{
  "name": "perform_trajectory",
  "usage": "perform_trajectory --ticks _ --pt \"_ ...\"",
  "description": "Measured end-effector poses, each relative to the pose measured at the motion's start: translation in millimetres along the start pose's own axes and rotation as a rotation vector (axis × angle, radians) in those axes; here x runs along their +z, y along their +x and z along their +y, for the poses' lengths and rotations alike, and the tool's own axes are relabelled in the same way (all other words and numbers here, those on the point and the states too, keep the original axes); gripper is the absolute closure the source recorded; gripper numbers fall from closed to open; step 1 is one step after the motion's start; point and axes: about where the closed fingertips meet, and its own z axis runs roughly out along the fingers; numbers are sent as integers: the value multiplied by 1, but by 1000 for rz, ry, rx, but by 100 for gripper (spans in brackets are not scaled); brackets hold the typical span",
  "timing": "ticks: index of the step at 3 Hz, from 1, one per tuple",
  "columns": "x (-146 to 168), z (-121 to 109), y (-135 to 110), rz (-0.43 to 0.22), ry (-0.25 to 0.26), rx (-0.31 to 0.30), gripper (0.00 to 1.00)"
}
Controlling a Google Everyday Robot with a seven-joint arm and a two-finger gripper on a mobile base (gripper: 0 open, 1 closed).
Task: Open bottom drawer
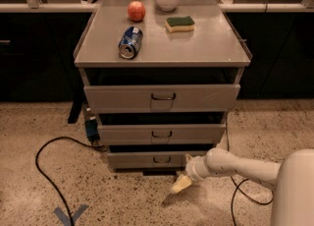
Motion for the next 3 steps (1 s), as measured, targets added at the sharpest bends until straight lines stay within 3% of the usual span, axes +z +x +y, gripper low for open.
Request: perform_trajectory --ticks 1,3 --pt "39 -2 15 -23 -28 37 0" --pt "57 -5 26 23 -51 56 0"
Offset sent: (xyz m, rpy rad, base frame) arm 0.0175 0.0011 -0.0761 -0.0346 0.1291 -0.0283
